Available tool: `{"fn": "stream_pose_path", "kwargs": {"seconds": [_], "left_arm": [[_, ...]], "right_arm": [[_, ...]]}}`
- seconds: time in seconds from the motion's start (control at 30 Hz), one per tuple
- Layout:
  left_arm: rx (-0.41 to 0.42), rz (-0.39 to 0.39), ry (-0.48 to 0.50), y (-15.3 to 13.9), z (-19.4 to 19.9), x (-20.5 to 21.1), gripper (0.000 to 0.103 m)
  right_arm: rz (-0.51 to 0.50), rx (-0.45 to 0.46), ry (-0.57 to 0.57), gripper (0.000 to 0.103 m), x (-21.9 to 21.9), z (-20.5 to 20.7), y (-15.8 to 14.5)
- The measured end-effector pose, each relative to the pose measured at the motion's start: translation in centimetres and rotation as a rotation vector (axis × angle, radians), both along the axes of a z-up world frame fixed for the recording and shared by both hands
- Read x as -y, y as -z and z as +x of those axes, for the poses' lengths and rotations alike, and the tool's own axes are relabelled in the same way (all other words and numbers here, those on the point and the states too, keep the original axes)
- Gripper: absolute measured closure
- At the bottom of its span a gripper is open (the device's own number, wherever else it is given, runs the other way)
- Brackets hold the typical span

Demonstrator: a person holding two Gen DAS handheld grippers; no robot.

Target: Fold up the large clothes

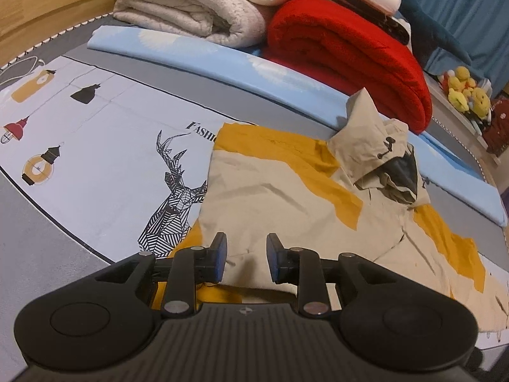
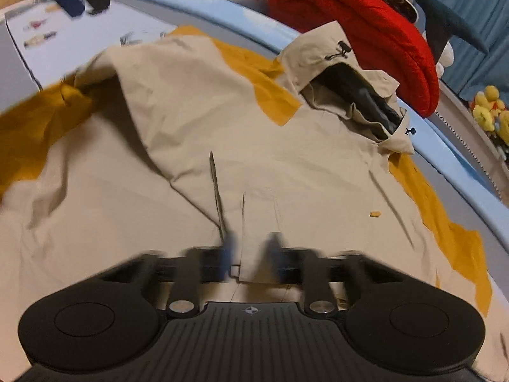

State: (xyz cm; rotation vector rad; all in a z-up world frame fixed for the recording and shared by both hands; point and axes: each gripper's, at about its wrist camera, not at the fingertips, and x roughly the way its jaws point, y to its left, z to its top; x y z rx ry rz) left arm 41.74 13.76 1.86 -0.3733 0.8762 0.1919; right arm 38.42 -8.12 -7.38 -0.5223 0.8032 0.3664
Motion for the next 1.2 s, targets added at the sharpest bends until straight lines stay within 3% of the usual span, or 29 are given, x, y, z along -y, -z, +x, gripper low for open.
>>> {"fn": "stream_pose_path", "kwargs": {"seconds": [0.17,0.27,0.33,0.4,0.5,0.53,0.63,0.67,0.87,0.97,1.13,1.2], "left_arm": [[0.003,0.003,0.001,0.0,0.1,0.4,0.073],[0.0,0.008,0.006,0.2,0.2,0.7,0.073],[-0.003,0.013,0.011,0.3,0.2,0.9,0.073],[-0.006,0.014,0.012,0.4,0.3,1.0,0.073],[-0.012,0.012,0.014,0.8,0.5,1.0,0.073],[-0.015,0.008,0.01,0.9,0.5,1.0,0.073],[-0.023,-0.003,0.006,1.3,0.8,0.9,0.073],[-0.025,-0.003,0.007,1.4,0.9,0.9,0.073],[-0.04,-0.007,0.006,2.3,1.4,0.8,0.073],[-0.052,-0.003,0.009,2.9,1.6,0.7,0.073],[-0.062,-0.003,0.008,3.8,1.9,0.2,0.073],[-0.069,0.0,0.008,4.1,2.1,0.0,0.073]], "right_arm": [[0.227,0.084,0.126,0.102,3.6,1.1,-4.5],[0.441,0.176,0.284,0.103,7.9,1.6,-7.6],[0.548,0.266,0.45,0.103,11.5,1.8,-9.1],[0.577,0.346,0.65,0.103,14.9,2.0,-9.7],[0.519,0.389,0.887,0.098,18.4,2.4,-9.3],[0.527,0.368,0.931,0.098,19.5,2.6,-9.0],[0.606,0.269,0.977,0.077,21.3,3.2,-7.7],[0.632,0.223,0.986,0.074,21.6,3.5,-7.2],[0.807,-0.08,1.104,0.072,23.3,4.3,-2.5],[0.864,-0.187,1.169,0.071,23.8,4.0,-0.2],[0.899,-0.176,1.202,0.07,24.7,4.1,0.6],[0.923,-0.165,1.199,0.083,25.0,4.3,0.6]]}}
